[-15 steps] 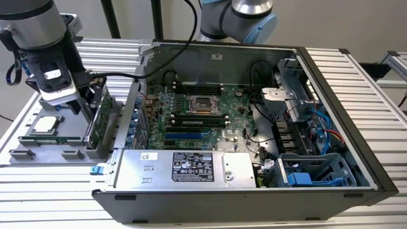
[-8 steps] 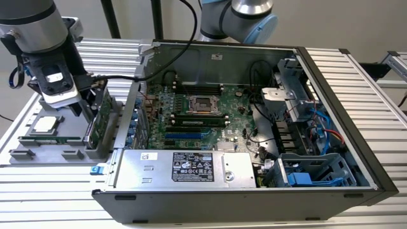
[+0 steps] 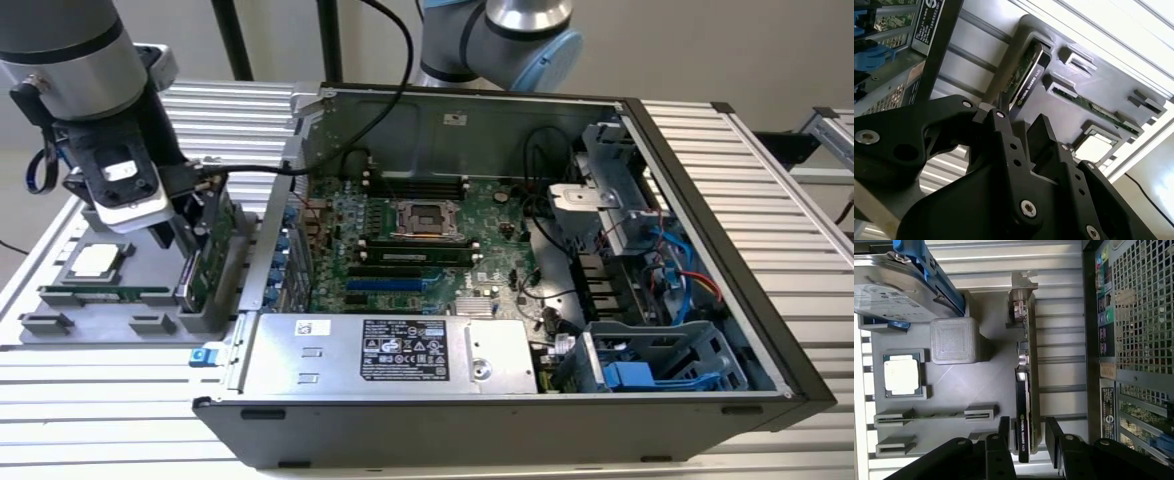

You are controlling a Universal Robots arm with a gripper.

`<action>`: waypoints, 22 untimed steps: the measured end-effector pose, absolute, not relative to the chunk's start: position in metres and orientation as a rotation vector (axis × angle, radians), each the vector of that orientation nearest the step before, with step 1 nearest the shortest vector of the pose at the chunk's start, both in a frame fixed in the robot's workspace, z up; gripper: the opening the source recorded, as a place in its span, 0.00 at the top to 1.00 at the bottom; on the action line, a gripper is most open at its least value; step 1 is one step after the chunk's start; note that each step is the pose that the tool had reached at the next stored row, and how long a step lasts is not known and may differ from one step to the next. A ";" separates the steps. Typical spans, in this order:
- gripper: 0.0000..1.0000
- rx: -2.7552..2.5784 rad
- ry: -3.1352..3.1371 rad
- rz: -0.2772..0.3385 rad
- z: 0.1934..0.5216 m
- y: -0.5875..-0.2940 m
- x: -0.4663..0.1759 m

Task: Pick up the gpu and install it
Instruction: 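Pick up the gpu and move the gpu toward the slot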

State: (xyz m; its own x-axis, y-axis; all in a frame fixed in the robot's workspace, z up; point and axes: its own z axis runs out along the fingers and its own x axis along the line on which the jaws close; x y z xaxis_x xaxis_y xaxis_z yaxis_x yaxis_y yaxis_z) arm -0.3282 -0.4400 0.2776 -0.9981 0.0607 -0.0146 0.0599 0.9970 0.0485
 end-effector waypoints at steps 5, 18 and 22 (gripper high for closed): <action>0.00 0.094 3.123 0.075 0.273 -0.440 -0.328; 0.00 0.094 3.123 0.075 0.259 -0.440 -0.328; 0.00 0.094 3.123 0.075 0.255 -0.440 -0.328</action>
